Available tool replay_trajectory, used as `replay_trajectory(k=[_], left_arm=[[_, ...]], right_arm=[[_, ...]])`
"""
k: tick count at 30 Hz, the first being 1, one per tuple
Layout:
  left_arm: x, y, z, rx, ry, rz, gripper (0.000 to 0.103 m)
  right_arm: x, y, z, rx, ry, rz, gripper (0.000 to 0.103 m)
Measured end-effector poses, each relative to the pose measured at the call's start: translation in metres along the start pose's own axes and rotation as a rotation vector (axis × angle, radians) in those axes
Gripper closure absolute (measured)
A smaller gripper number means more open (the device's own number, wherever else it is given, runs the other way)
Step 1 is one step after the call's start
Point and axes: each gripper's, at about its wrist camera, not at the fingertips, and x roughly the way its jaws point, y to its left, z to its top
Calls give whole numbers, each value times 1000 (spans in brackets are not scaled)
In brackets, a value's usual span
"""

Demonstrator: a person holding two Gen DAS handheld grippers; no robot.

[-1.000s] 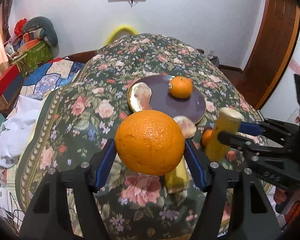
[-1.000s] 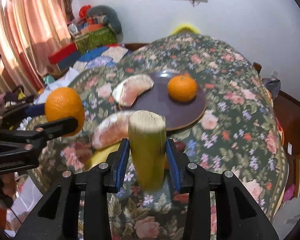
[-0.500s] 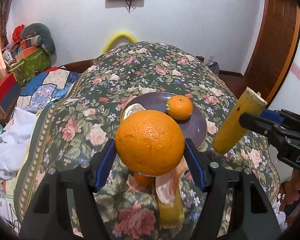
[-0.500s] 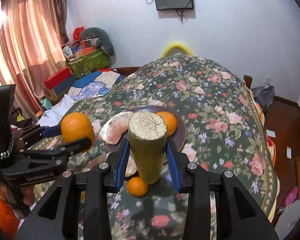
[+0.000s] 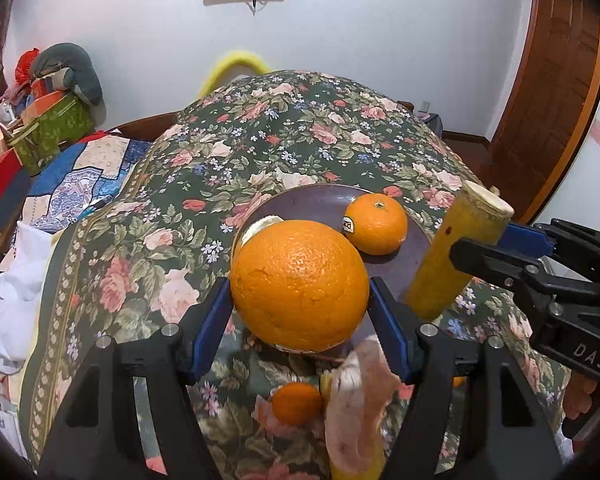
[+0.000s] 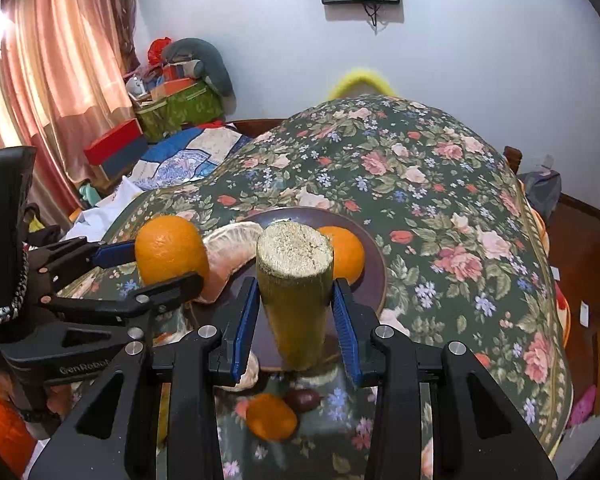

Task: Organize fruits
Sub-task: 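Carry the orange with the left gripper while the right gripper carries the corn cob over the plate, then set the orange on the plate with the left gripper while the right gripper releases the corn cob there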

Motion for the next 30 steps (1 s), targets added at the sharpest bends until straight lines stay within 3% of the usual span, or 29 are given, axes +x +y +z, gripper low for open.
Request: replay_trajectory(k=[18,30], left_arm=[[32,2,8,18,8,9,35],[20,-7,10,39,-28,-4,34]], right_arm=[[41,-6,12,12,19,62,69],[28,-11,13,19,-2,55,69]])
